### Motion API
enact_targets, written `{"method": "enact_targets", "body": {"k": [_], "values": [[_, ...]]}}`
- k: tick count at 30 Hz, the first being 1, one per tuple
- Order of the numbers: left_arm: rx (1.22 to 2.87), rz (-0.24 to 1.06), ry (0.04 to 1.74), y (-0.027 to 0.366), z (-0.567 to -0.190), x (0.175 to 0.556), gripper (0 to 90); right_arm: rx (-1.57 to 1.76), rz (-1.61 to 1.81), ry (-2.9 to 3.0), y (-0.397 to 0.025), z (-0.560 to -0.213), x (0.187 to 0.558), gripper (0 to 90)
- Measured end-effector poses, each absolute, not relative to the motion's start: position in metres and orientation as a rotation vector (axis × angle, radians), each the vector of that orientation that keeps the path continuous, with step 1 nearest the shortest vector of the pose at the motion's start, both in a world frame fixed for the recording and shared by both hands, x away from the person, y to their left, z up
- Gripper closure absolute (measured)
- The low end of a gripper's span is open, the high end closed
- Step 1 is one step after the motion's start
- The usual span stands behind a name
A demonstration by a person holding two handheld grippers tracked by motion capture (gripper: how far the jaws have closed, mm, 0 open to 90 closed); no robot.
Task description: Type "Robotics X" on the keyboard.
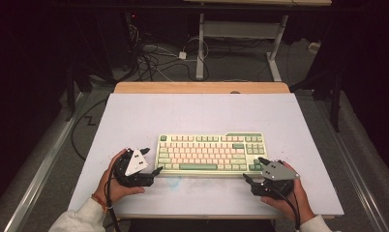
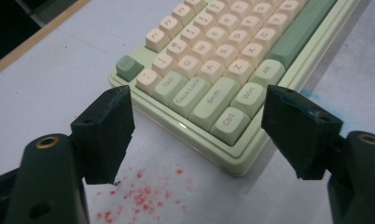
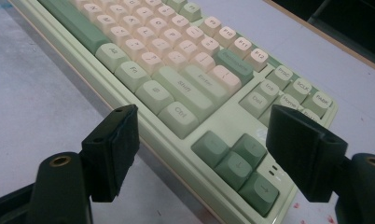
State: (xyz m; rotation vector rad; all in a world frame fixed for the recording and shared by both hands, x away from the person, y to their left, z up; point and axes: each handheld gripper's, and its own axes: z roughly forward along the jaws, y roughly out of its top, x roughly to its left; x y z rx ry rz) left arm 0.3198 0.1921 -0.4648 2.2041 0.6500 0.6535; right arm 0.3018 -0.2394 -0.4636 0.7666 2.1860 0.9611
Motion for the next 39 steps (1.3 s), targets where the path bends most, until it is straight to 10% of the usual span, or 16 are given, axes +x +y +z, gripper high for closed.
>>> {"method": "enact_targets", "body": {"k": [16,39], "values": [[2.195,0.452,0.554,0.187,-0.448,0.324,87.3,0.770,0.961,2.179,-0.240,-0.462,0.302,25.8],[2.373,0.385,0.411,0.093,-0.447,0.355,87.3,0.758,0.945,2.194,-0.239,-0.465,0.302,25.8]]}}
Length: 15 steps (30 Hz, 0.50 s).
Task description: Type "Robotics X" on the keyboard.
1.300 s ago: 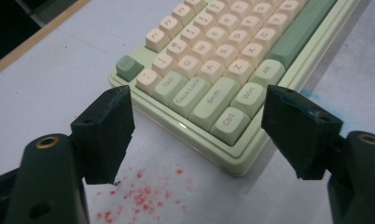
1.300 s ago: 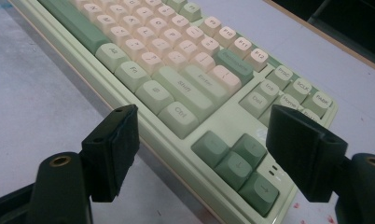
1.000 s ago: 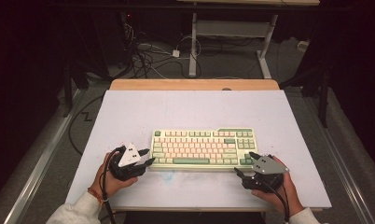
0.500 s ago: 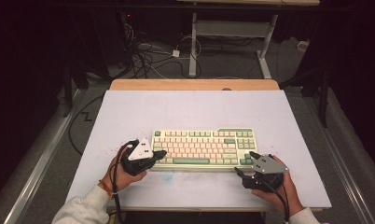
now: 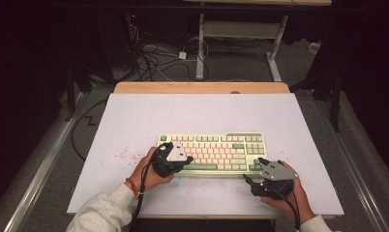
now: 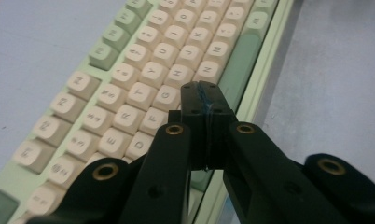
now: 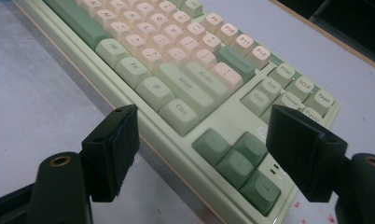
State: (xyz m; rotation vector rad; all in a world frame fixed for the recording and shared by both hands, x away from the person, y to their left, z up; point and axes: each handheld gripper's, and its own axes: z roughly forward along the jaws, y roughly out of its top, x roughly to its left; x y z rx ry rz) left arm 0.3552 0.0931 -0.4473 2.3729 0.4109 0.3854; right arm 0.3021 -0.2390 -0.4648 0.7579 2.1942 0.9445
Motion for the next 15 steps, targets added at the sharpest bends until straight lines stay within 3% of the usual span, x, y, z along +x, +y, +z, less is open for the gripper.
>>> {"method": "enact_targets", "body": {"k": [15], "values": [[2.435,0.384,0.400,0.080,-0.458,0.356,87.3,0.743,0.921,2.217,-0.237,-0.467,0.302,25.9]]}}
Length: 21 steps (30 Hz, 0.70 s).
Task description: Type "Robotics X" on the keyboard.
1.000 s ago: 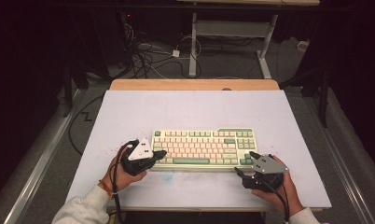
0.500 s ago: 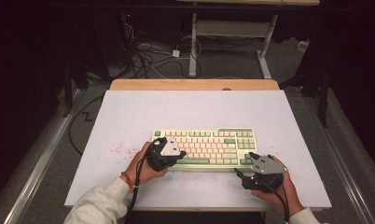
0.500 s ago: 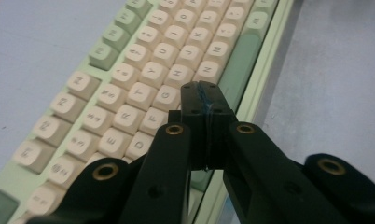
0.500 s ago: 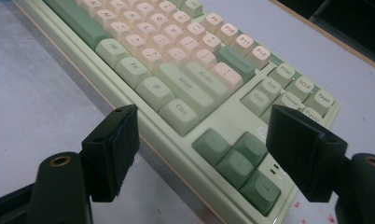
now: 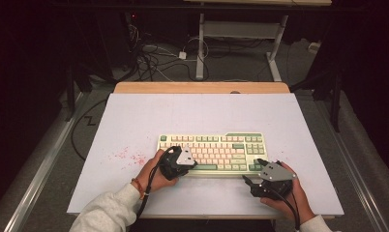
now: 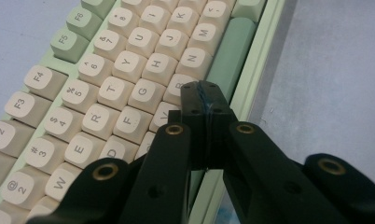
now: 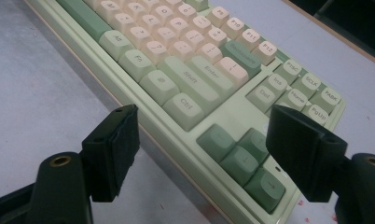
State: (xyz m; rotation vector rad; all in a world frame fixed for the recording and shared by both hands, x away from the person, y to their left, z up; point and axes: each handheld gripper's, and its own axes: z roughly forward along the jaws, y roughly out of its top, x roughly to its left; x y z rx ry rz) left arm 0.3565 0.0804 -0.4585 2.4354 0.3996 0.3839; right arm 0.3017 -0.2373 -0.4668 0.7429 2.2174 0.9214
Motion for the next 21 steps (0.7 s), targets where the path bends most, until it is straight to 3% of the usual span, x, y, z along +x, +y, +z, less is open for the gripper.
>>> {"method": "enact_targets", "body": {"k": [12,16,21], "values": [[2.360,0.437,0.407,0.094,-0.441,0.355,77.8,0.755,0.927,2.197,-0.241,-0.465,0.302,26.0],[2.331,0.458,0.425,0.101,-0.439,0.356,69.7,0.763,0.928,2.194,-0.241,-0.464,0.303,26.0],[2.325,0.547,0.430,0.107,-0.439,0.354,52.9,0.764,0.931,2.193,-0.242,-0.464,0.302,25.9]]}}
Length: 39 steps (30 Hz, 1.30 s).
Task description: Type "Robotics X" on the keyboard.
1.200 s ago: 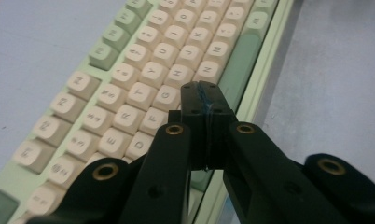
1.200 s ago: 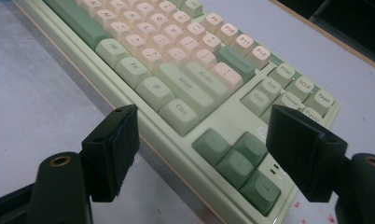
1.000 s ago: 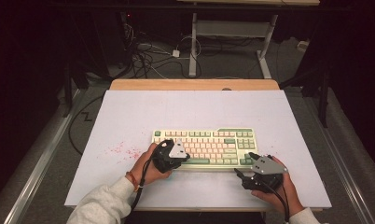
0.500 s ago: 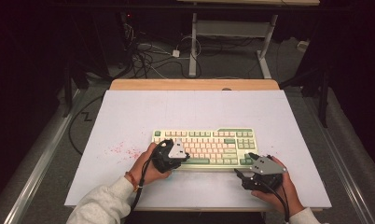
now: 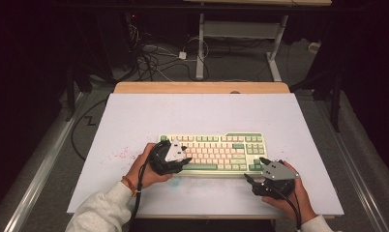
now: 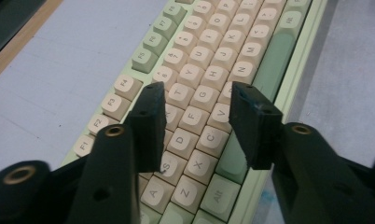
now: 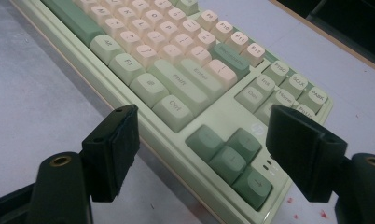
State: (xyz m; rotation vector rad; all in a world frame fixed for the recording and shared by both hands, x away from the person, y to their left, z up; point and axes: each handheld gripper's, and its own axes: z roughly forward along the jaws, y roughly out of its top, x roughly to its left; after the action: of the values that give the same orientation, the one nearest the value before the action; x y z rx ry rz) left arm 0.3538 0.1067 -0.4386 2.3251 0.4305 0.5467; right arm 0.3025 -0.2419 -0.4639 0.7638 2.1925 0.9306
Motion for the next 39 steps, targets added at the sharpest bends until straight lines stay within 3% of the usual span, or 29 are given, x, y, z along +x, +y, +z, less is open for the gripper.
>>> {"method": "enact_targets", "body": {"k": [7,12,39], "values": [[2.257,0.588,0.465,0.115,-0.438,0.351,32.3,0.768,0.936,2.189,-0.243,-0.464,0.303,25.9],[2.226,0.609,0.481,0.122,-0.438,0.347,23.8,0.769,0.935,2.188,-0.243,-0.463,0.303,25.9],[2.236,0.725,0.569,0.168,-0.455,0.332,19.9,0.792,0.942,2.176,-0.245,-0.462,0.305,26.0]]}}
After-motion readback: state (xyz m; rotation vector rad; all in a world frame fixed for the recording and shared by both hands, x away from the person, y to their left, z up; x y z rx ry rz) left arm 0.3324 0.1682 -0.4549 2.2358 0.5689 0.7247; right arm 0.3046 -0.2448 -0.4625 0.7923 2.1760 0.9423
